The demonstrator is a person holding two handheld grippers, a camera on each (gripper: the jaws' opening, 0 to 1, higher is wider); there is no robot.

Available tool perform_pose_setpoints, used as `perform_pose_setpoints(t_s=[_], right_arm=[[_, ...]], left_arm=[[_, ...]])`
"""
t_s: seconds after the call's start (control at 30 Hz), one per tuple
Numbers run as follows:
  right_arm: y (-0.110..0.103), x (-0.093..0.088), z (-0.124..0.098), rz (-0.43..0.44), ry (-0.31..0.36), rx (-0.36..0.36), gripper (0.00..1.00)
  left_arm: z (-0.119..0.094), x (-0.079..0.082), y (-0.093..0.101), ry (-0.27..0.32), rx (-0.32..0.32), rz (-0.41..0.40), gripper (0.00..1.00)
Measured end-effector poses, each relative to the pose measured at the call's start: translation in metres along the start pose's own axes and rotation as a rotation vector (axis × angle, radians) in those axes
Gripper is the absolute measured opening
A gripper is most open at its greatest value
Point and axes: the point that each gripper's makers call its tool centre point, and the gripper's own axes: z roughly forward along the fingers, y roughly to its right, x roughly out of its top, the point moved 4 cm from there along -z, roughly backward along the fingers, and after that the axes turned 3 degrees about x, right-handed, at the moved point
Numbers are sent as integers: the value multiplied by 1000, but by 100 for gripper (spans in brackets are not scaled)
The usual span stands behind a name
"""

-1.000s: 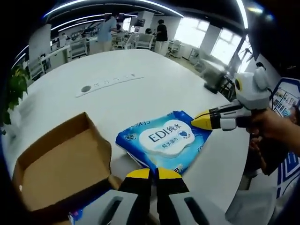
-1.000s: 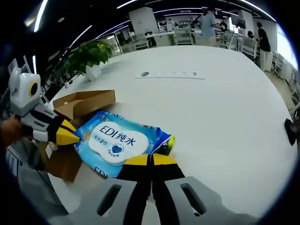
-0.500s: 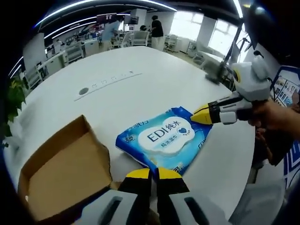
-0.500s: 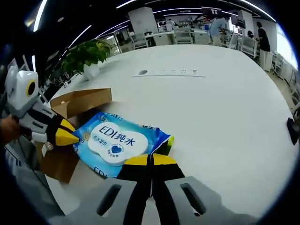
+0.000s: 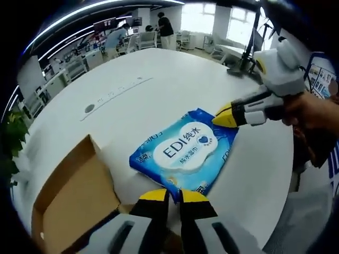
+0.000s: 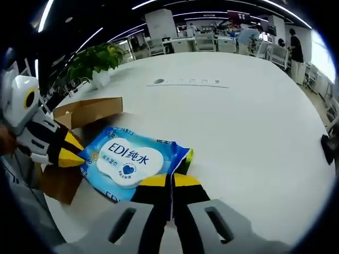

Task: Operate the shoe box by opening the lid, removing the specified soft item, and placing it in the target area until the item is outside and the box remains undamaged.

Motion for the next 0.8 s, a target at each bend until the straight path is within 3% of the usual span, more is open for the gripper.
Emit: perform_pose_setpoints(t_s=[0.47,0.8], right_arm=[[-2,2,-13,-11,19,-27,8],[-12,2,-34,-31,20,-25,16]], left_arm=[[-30,0,3,74,-15,-46,15],[-52,-3,6,113,-72,-118,21]])
